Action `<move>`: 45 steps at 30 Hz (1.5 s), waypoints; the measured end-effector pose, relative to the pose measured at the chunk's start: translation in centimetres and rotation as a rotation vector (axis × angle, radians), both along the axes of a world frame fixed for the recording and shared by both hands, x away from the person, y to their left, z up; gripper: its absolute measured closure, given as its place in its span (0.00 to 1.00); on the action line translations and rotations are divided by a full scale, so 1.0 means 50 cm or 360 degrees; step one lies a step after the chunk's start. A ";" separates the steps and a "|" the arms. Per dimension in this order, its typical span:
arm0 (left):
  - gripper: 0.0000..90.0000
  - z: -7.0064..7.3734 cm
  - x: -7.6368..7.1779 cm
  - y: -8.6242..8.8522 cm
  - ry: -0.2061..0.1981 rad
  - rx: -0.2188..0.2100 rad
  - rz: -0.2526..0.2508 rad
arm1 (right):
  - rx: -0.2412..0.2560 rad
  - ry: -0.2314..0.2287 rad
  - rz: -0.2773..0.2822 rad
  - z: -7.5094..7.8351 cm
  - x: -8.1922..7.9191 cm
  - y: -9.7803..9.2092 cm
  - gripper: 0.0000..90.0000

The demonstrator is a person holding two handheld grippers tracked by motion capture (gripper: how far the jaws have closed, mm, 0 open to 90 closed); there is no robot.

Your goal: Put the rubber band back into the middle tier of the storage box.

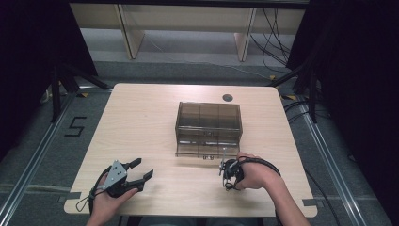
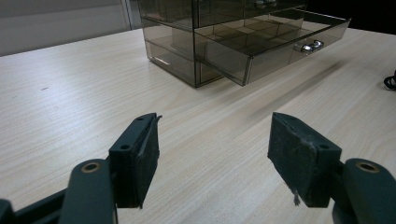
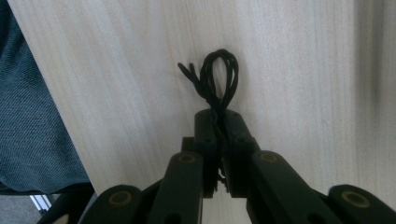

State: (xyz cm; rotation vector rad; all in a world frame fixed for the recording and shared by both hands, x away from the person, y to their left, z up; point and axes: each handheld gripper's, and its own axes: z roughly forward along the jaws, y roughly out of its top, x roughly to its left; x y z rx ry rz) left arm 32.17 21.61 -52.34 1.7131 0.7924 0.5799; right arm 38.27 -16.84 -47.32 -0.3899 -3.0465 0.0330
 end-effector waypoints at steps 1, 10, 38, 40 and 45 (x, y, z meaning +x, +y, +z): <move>0.37 0.000 0.000 0.000 0.0000 0.0000 0.0000 | -0.0005 0.0002 -0.0015 0.001 -0.001 0.001 0.97; 0.37 0.000 0.000 0.000 0.0003 0.0001 0.0001 | -0.0030 -0.0015 -0.0042 0.022 -0.002 -0.001 0.97; 0.37 0.000 0.000 0.000 0.0001 0.0003 0.0001 | -0.0041 -0.0061 -0.0035 0.068 0.011 0.000 0.97; 0.37 0.000 0.000 0.000 0.0001 -0.0004 0.0001 | -0.0036 -0.0055 -0.0013 0.069 0.015 -0.001 0.97; 0.37 0.000 0.000 0.000 0.0001 0.0001 0.0001 | -0.0055 -0.0056 -0.0082 0.078 0.014 -0.002 0.97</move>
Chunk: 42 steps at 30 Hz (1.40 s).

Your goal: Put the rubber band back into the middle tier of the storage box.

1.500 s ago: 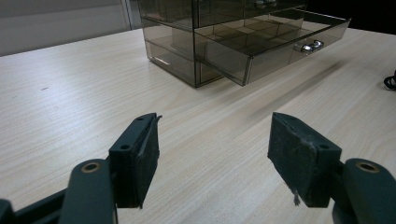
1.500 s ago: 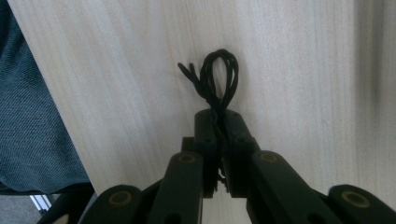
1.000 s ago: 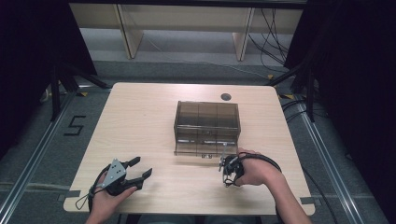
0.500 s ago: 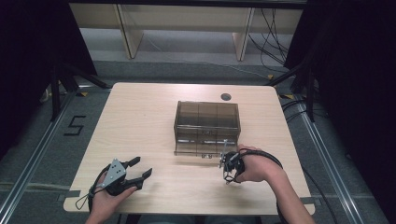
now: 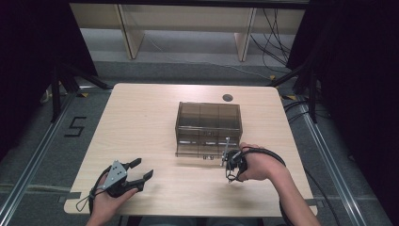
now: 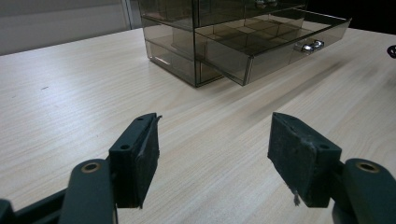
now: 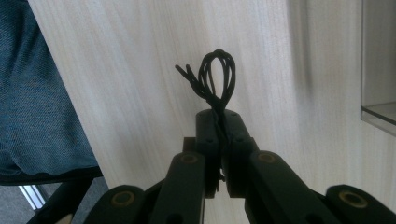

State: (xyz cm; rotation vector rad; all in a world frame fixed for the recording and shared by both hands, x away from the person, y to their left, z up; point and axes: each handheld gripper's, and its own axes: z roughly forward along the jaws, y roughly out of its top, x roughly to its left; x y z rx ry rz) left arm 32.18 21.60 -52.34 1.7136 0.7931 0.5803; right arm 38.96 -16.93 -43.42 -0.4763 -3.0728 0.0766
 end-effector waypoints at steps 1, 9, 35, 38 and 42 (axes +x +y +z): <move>0.37 0.000 0.000 0.000 0.0000 0.0000 0.0000 | 0.0014 -0.0006 0.0040 -0.001 0.004 -0.002 0.97; 0.37 0.000 0.000 0.001 -0.0002 -0.0003 -0.0001 | 0.0013 -0.0027 0.0048 0.015 0.011 -0.001 0.97; 0.37 0.000 0.000 0.002 0.0004 -0.0022 0.0002 | 0.0047 -0.0024 0.0073 0.045 0.034 0.000 0.97; 0.37 0.000 0.000 0.002 0.0005 -0.0024 0.0004 | 0.0018 -0.0046 0.0098 0.054 0.039 0.001 0.97; 0.37 0.000 0.000 0.002 0.0003 -0.0020 0.0003 | 0.0024 -0.0048 0.0073 0.060 0.042 0.000 0.97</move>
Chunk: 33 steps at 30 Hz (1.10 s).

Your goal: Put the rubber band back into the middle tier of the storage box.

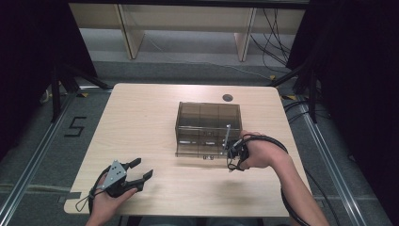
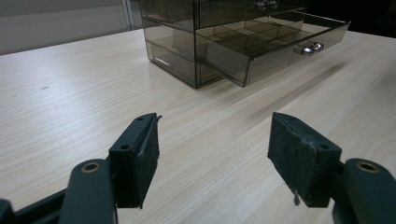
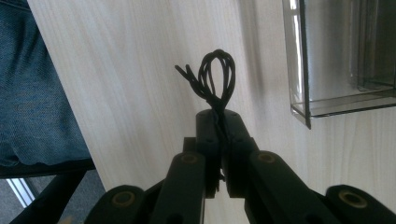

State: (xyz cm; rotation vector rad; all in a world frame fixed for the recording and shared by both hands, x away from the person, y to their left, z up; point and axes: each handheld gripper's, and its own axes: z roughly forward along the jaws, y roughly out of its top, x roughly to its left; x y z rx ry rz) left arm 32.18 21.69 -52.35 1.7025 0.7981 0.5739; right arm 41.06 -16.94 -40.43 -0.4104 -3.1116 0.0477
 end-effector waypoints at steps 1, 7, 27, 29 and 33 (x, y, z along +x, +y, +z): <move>0.37 0.002 -0.001 0.001 0.0008 0.0020 0.0007 | -0.0006 0.0001 -0.0006 0.001 0.001 0.000 0.97; 0.37 0.000 0.000 0.000 0.0004 0.0003 0.0004 | 0.0046 0.0015 0.0032 0.004 0.010 -0.003 0.97; 0.37 0.001 -0.001 0.002 0.0012 0.0011 0.0009 | 0.0000 -0.0012 0.0018 0.029 0.031 0.009 0.97; 0.37 0.002 -0.001 0.002 0.0013 0.0012 0.0009 | 0.0011 0.0002 0.0006 0.029 0.032 0.009 0.97; 0.37 0.001 -0.001 0.002 0.0012 0.0012 0.0009 | 0.0047 -0.0004 0.0025 0.027 0.038 0.008 0.97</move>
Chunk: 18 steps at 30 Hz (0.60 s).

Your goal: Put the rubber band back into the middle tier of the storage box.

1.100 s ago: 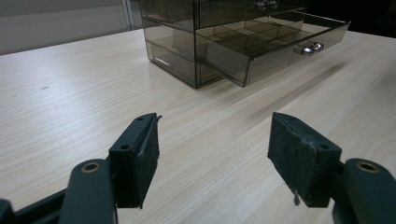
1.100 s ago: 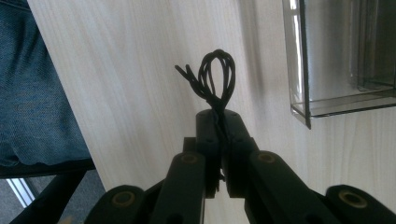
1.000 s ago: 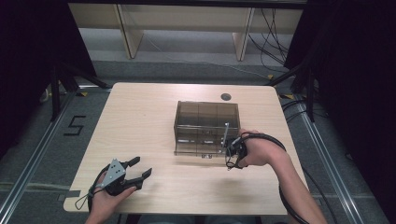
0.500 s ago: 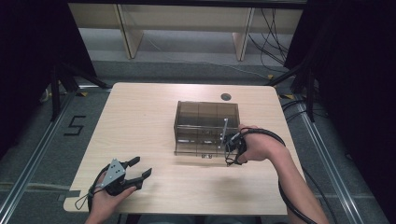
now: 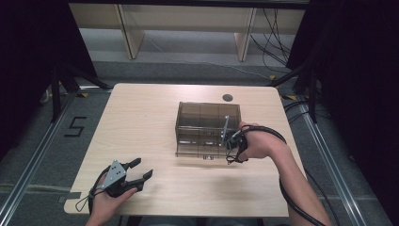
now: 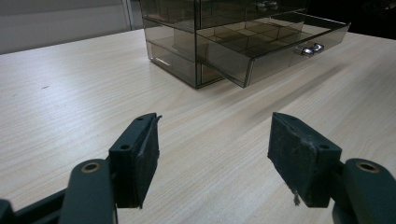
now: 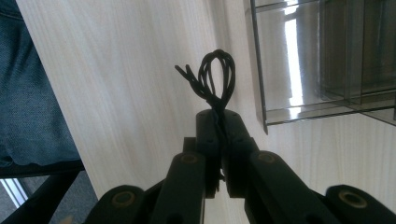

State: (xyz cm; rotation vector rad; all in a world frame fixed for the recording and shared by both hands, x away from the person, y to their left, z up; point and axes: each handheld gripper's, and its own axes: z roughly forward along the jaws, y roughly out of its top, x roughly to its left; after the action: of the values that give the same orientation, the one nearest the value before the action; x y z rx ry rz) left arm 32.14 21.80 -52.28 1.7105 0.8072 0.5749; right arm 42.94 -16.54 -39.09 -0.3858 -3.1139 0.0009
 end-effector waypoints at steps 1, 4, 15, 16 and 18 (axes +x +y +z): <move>0.37 0.000 0.000 0.000 0.0000 0.0000 0.0000 | -0.0015 0.0009 -0.0022 0.003 -0.001 0.002 0.97; 0.37 0.000 0.000 0.000 0.0000 -0.0001 0.0001 | 0.0005 -0.0002 0.0000 0.004 0.004 0.002 0.97; 0.37 0.000 0.000 0.001 -0.0003 0.0002 0.0001 | -0.0036 -0.0050 -0.0013 0.013 0.016 0.006 0.97; 0.37 0.000 0.000 0.001 -0.0001 -0.0001 0.0001 | -0.0032 -0.0048 -0.0005 0.013 0.018 0.006 0.97; 0.37 0.000 -0.001 0.000 -0.0003 0.0000 0.0000 | -0.0024 -0.0050 0.0030 0.013 0.023 0.006 0.97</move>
State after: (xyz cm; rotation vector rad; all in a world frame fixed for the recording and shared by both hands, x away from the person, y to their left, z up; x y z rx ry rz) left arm 32.10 21.81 -52.28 1.7099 0.8061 0.5766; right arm 44.11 -16.23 -38.42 -0.3606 -3.1502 0.0185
